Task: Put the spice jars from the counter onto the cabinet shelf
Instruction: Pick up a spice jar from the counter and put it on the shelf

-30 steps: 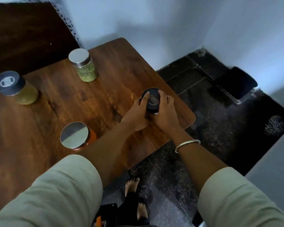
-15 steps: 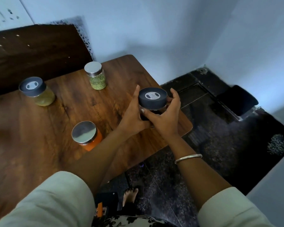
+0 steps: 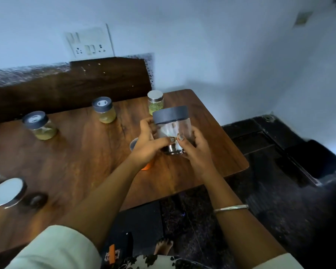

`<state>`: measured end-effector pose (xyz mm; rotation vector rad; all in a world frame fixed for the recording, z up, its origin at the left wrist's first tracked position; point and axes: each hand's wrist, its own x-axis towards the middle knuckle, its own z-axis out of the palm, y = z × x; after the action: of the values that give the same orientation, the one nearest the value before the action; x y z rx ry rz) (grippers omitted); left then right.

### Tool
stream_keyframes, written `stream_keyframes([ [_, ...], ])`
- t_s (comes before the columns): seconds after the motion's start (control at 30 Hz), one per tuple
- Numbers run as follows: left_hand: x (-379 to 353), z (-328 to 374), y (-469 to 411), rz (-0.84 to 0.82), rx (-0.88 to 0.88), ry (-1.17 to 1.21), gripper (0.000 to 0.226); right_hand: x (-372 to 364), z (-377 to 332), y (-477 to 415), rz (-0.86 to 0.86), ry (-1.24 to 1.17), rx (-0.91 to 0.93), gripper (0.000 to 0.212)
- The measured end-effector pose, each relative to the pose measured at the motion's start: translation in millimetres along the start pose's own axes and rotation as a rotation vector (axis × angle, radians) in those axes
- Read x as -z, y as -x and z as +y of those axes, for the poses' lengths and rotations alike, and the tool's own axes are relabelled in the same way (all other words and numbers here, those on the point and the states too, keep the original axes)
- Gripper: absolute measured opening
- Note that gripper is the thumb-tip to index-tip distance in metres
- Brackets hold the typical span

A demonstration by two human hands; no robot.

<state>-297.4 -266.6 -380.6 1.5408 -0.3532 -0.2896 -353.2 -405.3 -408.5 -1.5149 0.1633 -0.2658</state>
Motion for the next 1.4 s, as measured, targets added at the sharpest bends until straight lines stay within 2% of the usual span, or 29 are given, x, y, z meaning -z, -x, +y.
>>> stream_keyframes([
  [0.1, 19.5, 14.3, 22.2, 0.028, -0.018, -0.013, 0.054, -26.3, -9.1, 12.1, -0.019, -0.013, 0.03, 0.046],
  [0.23, 40.1, 22.7, 40.3, 0.142, -0.103, -0.044, 0.05, -60.6, -25.2, 18.8, 0.131, 0.175, 0.144, 0.07],
  [0.3, 49.9, 27.3, 45.1, 0.179, -0.101, 0.013, 0.05, -78.6, -32.1, 19.4, 0.143, 0.31, 0.238, 0.076],
  [0.4, 73.6, 34.8, 49.3, 0.211, -0.119, 0.082, 0.051, -106.8, -39.8, 23.2, 0.09, 0.402, 0.372, 0.073],
  [0.5, 106.7, 44.2, 52.3, 0.285, -0.156, 0.123, 0.052, -131.3, -51.1, 19.8, -0.004, 0.323, 0.445, 0.061],
  [0.67, 175.5, 59.7, 57.1, 0.271, -0.137, 0.184, 0.043, -189.7, -59.5, 0.1, -0.148, 0.084, 0.301, 0.067],
  [0.77, 218.8, 68.5, 62.0, 0.266, -0.191, 0.09, 0.039, -240.3, -58.7, -5.3, -0.264, 0.139, 0.326, 0.071],
  [0.93, 278.0, 74.2, 75.0, 0.277, -0.279, -0.117, 0.042, -306.9, -53.1, -4.7, -0.165, 0.252, 0.353, 0.098],
  [1.0, 295.0, 72.1, 78.5, 0.267, -0.275, -0.17, 0.05, -322.8, -53.9, -2.4, -0.107, 0.308, 0.392, 0.109],
  [1.07, 304.6, 71.6, 81.3, 0.211, -0.231, -0.096, 0.062, -335.1, -55.5, -0.3, -0.082, 0.378, 0.436, 0.115],
  [1.17, 310.8, 71.3, 80.0, 0.204, -0.237, -0.032, 0.068, -341.7, -56.4, -2.9, -0.091, 0.453, 0.496, 0.111],
  [1.3, 317.7, 67.1, 68.6, 0.24, -0.284, 0.023, 0.064, -336.0, -61.5, -18.5, -0.322, 0.087, 0.335, 0.095],
  [1.4, 316.5, 67.0, 60.0, 0.216, -0.267, -0.009, 0.06, -324.3, -64.6, -34.7, -0.45, 0.1, 0.274, 0.1],
])
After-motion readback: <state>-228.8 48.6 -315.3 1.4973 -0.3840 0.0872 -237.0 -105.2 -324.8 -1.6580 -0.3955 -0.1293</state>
